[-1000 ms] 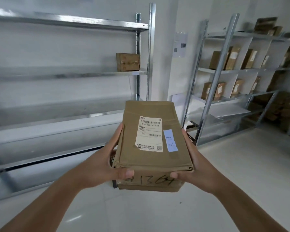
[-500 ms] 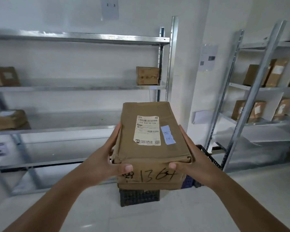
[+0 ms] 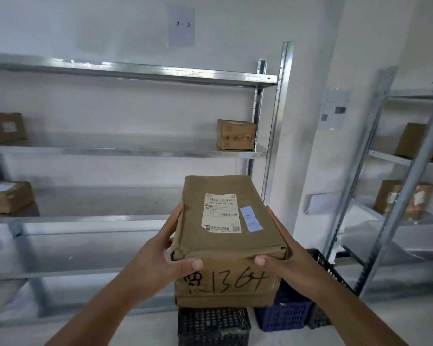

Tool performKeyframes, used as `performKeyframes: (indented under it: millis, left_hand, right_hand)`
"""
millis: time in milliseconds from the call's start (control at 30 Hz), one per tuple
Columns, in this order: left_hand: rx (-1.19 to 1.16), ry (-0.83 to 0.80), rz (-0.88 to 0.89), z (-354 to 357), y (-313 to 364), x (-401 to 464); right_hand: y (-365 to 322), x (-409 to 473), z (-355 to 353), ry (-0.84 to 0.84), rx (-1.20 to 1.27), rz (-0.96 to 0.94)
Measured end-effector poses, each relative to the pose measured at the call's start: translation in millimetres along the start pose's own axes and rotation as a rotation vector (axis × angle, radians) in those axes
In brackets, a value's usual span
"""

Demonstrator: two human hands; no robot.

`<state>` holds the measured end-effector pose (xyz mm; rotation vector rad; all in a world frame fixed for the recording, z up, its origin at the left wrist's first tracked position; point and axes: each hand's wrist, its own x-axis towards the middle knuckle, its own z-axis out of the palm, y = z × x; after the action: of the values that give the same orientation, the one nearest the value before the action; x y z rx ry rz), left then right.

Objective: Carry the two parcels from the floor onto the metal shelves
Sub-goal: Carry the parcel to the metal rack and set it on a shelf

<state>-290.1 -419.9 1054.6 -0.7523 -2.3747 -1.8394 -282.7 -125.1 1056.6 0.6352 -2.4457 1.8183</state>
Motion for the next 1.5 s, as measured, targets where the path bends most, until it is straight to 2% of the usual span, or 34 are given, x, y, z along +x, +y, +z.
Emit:
performKeyframes:
  millis: [233, 467, 833, 1067, 1267, 1500]
  left_hand:
    - [-0.009, -0.024, -0.019, -10.5, -39.9, 71.0]
    - [-0.016, -0.015, -0.034, 8.2, -88.5, 160.0]
    - [0.014, 0.017, -0.059, 41.5, -169.5, 329.1]
    - [0.022, -0.015, -0.104, 29.8, -250.7, 420.9]
    - [-0.041, -0.072, -0.155, 11.8, -329.5, 491.4]
    - [-0.085, -0.068, -0.178, 20.2, -380.3, 560.8]
  right_hand:
    - [45.7, 64.4, -20.2, 0.017, 0.028, 0.019]
    - [102.1, 136.6, -71.6, 0.007, 0.054, 0.015]
    - [198.6, 280.9, -174.8, -0.122, 0.036, 0.053]
    - [277.5, 375.0, -199.3, -0.181, 0.034, 0.123]
    - [342.4, 449.8, -204.4, -0.165, 0.023, 0.219]
    - [390.8, 515.1, -223.0, -0.153, 0.023, 0.355]
